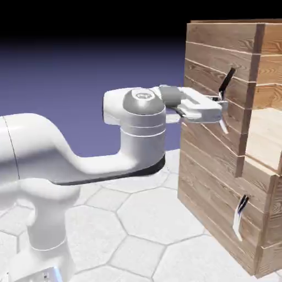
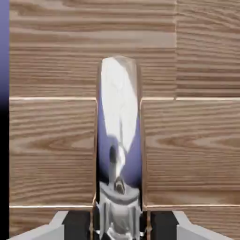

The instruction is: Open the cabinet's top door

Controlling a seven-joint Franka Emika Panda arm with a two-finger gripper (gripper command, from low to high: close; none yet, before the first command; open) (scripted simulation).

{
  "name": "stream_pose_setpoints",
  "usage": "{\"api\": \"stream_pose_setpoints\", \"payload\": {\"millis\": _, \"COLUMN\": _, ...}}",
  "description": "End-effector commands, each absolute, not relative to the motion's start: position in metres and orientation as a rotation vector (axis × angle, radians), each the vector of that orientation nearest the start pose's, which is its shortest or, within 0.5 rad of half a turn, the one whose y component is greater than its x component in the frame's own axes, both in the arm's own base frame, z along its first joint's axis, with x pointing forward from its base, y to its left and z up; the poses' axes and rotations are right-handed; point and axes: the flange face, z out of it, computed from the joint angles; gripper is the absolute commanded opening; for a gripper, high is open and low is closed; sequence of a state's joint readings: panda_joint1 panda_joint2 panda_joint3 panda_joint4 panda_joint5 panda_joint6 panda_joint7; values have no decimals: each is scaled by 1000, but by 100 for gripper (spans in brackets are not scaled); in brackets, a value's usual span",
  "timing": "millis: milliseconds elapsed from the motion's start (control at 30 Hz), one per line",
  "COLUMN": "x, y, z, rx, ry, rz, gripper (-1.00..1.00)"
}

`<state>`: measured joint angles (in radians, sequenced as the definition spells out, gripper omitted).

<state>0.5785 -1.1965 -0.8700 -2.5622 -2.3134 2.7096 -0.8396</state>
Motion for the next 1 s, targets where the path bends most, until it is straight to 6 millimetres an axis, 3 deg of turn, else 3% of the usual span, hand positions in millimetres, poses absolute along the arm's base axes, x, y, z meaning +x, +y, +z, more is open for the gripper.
{"api": "stream_pose_setpoints", "payload": {"millis": 0, "x": 311, "y": -145, "z": 569, "rx": 822, "ry": 1353, "rz": 375, "gripper": -100}}
{"api": "stream_pose_setpoints", "payload": {"millis": 300, "x": 246, "y": -85, "z": 569, "rx": 949, "ry": 1257, "rz": 218, "gripper": -100}}
{"api": "stream_pose_setpoints", "payload": {"millis": 467, "x": 237, "y": -74, "z": 570, "rx": 970, "ry": 1240, "rz": 191, "gripper": -100}}
{"api": "stream_pose_setpoints", "payload": {"millis": 967, "x": 180, "y": 16, "z": 569, "rx": 1111, "ry": 1111, "rz": 0, "gripper": -100}}
